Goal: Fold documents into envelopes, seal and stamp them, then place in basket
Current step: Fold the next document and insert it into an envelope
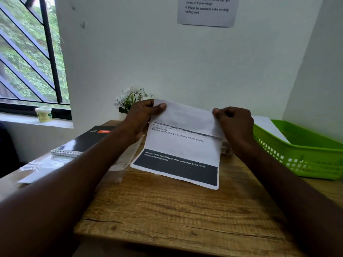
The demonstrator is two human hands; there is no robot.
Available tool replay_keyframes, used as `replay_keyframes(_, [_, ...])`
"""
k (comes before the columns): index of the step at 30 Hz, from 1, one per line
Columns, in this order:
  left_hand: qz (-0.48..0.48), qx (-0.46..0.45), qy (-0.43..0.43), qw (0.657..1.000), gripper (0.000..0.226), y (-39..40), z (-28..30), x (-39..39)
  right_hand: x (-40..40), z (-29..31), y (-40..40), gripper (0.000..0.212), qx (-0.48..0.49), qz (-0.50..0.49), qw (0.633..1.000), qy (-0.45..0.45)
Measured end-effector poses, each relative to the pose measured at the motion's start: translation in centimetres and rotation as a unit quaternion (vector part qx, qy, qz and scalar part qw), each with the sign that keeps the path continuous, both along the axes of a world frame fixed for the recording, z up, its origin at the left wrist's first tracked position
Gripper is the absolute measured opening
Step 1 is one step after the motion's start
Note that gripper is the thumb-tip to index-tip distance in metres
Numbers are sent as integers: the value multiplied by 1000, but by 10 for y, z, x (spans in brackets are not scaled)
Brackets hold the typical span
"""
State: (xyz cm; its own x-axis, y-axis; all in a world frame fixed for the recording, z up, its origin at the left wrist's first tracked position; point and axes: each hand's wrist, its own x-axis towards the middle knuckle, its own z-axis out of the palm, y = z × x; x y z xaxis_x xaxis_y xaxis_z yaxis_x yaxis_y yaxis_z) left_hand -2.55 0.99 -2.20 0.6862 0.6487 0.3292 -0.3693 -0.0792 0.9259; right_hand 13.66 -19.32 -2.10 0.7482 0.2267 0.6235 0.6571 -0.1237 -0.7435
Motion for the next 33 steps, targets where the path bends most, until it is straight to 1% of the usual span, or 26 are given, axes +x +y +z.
replay_keyframes(2, [4,-13,-3,1000,28,3,-2,4,7,-2,0,23,32,-20,998,56])
replay_keyframes(3, [8,-23,-7,1000,31,5,-3,6,9,-2,1,26,53,-10,995,83])
replay_keyframes(6, [31,-63,-19,997,36,7,-5,9,7,3,1,32,109,97,971,191])
replay_keyframes(8, [33,-92,-31,995,33,9,-6,12,4,2,1,42,89,164,950,248])
replay_keyframes(10, [40,-103,-36,993,19,8,-8,14,6,-4,3,41,42,197,946,256])
replay_keyframes(12, [46,-103,-32,993,11,8,-9,15,7,-8,6,33,40,210,943,256])
replay_keyframes(13, [39,-105,-30,993,13,7,-9,15,8,-9,6,30,53,213,940,262])
replay_keyframes(15, [3,-116,-24,993,26,6,-8,12,9,-11,7,27,86,215,934,272])
replay_keyframes(16, [-14,-115,-15,993,32,5,-8,11,10,-12,7,27,99,215,931,277])
replay_keyframes(18, [-32,-103,11,994,36,3,-7,9,12,-12,7,30,112,217,925,289])
replay_keyframes(21, [-34,-89,27,995,36,3,-6,9,12,-11,7,33,119,215,919,309])
replay_keyframes(24, [-26,-86,31,995,36,4,-5,8,8,-8,7,27,130,227,912,317])
replay_keyframes(26, [-13,-76,30,997,29,7,-5,8,5,-7,6,22,136,223,911,319])
replay_keyframes(28, [6,-77,29,997,24,7,-5,7,1,-5,5,28,147,214,909,326])
replay_keyframes(30, [3,-95,29,995,24,7,-3,6,0,-5,5,30,164,213,901,340])
replay_keyframes(33, [-6,-133,25,991,14,7,-1,5,-1,-4,3,20,169,217,889,366])
